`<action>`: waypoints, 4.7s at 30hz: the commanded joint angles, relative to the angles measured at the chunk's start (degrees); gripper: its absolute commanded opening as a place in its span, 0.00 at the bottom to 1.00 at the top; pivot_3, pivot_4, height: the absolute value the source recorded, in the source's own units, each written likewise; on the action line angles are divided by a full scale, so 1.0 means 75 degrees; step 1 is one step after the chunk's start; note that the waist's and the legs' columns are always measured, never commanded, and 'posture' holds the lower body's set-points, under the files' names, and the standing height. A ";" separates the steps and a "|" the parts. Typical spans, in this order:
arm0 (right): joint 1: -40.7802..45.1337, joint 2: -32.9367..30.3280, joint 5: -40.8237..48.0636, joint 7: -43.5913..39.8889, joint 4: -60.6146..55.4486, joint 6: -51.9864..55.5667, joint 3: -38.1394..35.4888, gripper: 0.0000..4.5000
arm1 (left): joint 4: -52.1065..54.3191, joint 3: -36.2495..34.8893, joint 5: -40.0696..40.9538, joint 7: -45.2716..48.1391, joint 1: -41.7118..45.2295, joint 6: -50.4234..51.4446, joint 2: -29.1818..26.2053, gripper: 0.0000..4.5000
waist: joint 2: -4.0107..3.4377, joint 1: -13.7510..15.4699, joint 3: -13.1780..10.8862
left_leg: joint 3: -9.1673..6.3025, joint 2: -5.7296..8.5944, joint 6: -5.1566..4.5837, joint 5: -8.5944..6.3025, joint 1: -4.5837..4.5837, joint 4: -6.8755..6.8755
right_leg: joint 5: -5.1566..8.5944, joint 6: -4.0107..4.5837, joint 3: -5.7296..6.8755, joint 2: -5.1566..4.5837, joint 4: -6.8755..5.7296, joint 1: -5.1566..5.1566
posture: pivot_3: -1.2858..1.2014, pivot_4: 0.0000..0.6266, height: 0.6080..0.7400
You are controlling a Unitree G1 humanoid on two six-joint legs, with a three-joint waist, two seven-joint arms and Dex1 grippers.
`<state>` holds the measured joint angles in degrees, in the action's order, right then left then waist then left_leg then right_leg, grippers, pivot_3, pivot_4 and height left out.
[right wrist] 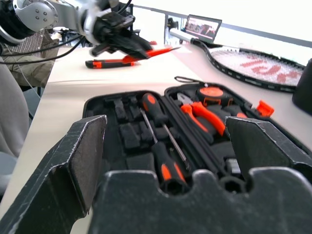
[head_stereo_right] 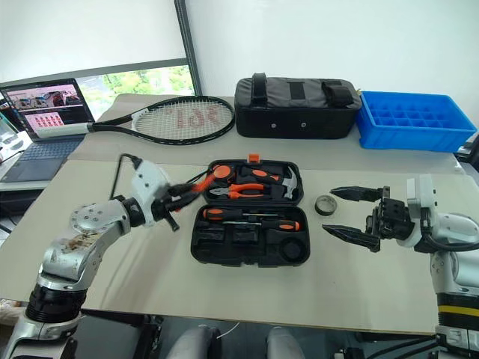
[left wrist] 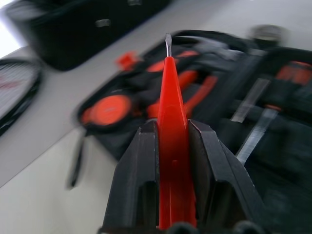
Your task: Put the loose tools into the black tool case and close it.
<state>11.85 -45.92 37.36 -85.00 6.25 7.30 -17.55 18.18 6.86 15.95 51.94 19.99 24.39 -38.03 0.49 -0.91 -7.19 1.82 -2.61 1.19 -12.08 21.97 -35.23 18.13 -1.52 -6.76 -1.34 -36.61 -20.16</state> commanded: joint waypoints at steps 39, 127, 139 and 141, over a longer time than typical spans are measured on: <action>-0.1560 -0.0108 0.0198 0.0426 -0.1159 -0.0270 -0.0962 1.00 | -0.3985 0.2685 -0.2279 0.3120 0.3203 -0.1073 0.0977 0.09 | 0.0012 0.0004 -0.0009 | -0.0011 0.0000 -0.0045 -0.0024 0.0038 -0.0074 | 0.0006 -0.0012 -0.0011 0.0019 -0.0018 -0.0003 | 0.52 0.24 0.75; -0.0059 0.0308 0.0350 -0.0087 -0.0489 -0.0069 -0.0042 1.00 | -0.1138 -0.4949 -0.0459 -0.3461 -0.2924 0.1539 0.0263 0.12 | -0.0007 -0.0006 0.0021 | -0.0019 -0.0024 -0.0052 -0.0025 0.0011 -0.0072 | 0.0005 -0.0014 0.0000 0.0002 -0.0040 0.0002 | 0.52 0.24 0.75; -0.0116 0.0185 0.0396 0.0094 -0.0767 0.0139 -0.0098 1.00 | -0.1999 -0.4713 -0.0251 -0.3172 -0.2959 0.0970 0.0203 0.98 | -0.0009 -0.0020 0.0022 | -0.0014 -0.0027 -0.0051 -0.0026 0.0006 -0.0066 | 0.0005 -0.0008 0.0003 -0.0002 -0.0041 0.0000 | 0.52 0.24 0.75; -0.0116 0.0161 0.0405 0.0127 -0.0810 0.0185 -0.0118 1.00 | -0.2235 -0.4581 -0.0221 -0.3014 -0.2916 0.1029 0.0131 0.98 | -0.0007 -0.0027 0.0022 | -0.0014 -0.0029 -0.0051 -0.0026 0.0006 -0.0066 | 0.0005 -0.0008 0.0004 -0.0001 -0.0041 -0.0001 | 0.52 0.24 0.75</action>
<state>10.62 -43.55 39.47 -84.34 2.40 8.09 -16.85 2.06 -27.71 13.71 28.24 -2.57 32.57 -35.31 0.43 -1.11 -7.03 1.72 -2.82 0.80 -12.27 22.02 -35.73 18.17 -1.58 -6.73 -1.35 -36.92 -20.18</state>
